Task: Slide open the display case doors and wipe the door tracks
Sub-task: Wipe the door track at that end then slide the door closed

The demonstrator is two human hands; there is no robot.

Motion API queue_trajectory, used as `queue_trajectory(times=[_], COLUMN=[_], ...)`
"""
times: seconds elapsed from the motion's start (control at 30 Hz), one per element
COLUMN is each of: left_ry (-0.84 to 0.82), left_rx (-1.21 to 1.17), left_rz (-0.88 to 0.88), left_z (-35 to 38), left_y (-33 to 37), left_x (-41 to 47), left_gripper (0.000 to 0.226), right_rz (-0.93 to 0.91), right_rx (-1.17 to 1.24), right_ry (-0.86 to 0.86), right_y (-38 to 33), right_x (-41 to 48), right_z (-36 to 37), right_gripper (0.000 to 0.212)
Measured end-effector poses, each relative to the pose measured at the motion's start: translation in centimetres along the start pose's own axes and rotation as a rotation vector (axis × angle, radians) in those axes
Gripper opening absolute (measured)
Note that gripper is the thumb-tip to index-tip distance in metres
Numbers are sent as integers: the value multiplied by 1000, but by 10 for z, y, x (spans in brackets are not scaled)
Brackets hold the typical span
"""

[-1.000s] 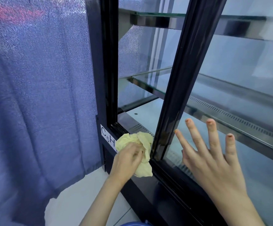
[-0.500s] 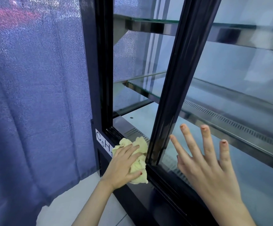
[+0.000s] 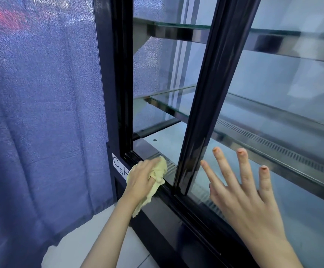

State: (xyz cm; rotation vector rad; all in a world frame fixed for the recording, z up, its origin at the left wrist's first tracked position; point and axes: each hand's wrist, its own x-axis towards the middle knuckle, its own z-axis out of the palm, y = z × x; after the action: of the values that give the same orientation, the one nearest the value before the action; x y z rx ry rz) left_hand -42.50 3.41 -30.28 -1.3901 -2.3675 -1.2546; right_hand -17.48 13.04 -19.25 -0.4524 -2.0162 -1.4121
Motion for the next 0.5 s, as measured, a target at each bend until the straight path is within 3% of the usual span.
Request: queue_trajectory(times=[0.13,0.27,0.37,0.5], left_ry=[-30,-70,-4,7], left_rx=[46,71,42,0], left_rz=[132,99,75,190], left_z=[4,12,20,33], left_y=[8,11,15,26], left_x=[-13,-18,-19,-33], left_gripper=[38,66,48,32], right_rz=[6,13,12,3], right_rx=[-4,0,-6,-50], right_ry=[13,14,7,8], right_y=[0,-1,-1,-2], right_x=[0,0,-1,0], right_z=[0,0,0,0], right_gripper=[57,55,55,55])
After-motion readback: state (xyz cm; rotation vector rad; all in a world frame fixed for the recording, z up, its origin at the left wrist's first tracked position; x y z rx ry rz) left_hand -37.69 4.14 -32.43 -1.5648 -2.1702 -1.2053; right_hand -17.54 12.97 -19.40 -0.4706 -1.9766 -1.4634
